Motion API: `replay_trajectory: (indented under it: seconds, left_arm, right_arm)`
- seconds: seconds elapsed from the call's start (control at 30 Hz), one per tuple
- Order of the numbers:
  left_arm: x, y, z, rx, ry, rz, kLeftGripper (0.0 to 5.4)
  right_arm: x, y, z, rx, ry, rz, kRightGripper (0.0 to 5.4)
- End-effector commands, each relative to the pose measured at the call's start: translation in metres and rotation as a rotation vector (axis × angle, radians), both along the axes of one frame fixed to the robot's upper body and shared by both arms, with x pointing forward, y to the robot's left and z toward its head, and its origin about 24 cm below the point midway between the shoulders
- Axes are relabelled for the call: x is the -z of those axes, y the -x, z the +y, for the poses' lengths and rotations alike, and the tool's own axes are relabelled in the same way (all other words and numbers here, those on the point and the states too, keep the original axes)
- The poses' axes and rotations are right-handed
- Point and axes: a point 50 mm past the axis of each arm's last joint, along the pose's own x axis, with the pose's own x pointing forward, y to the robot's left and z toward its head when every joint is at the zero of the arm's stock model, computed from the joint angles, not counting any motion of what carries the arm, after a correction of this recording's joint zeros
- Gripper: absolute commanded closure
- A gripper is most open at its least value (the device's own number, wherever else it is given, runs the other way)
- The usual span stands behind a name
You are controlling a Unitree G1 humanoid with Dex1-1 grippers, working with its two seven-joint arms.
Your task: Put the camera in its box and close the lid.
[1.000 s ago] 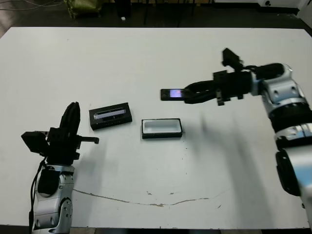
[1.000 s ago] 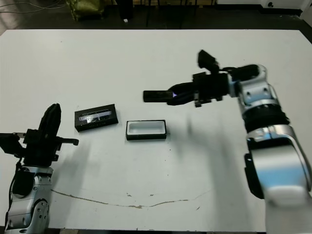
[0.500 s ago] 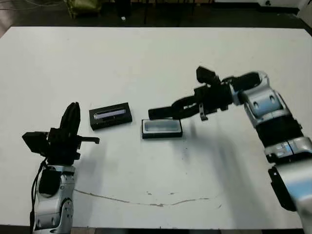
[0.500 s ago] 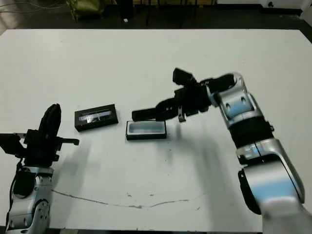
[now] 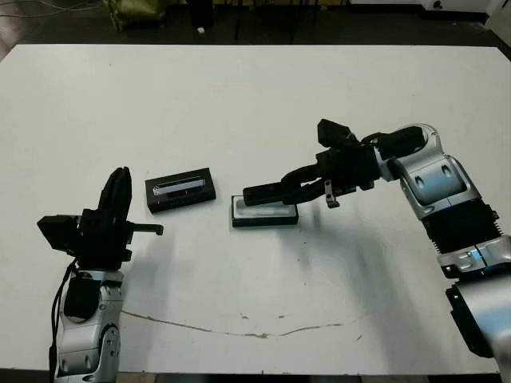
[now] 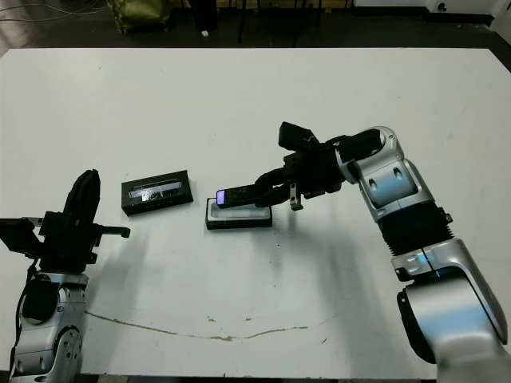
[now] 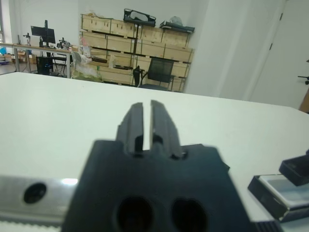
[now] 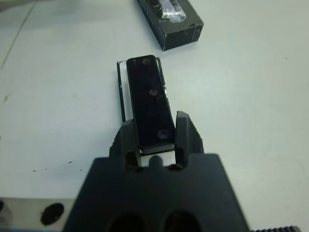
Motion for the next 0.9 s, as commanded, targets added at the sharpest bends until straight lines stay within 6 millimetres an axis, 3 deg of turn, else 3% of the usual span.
replay_trajectory:
  seconds: [0.03,0.9]
  left_arm:
    - [0.006,0.002,0.002,-0.005,-0.011,0.027,5.4]
    - [0.006,0.003,0.002,-0.011,-0.009,0.027,5.4]
  right_arm:
    - [0.007,0.002,-0.004,0.02,0.031,0.015,5.21]
    - [0.017,0.003,0.006,-0.007,0.071,0.001,5.21]
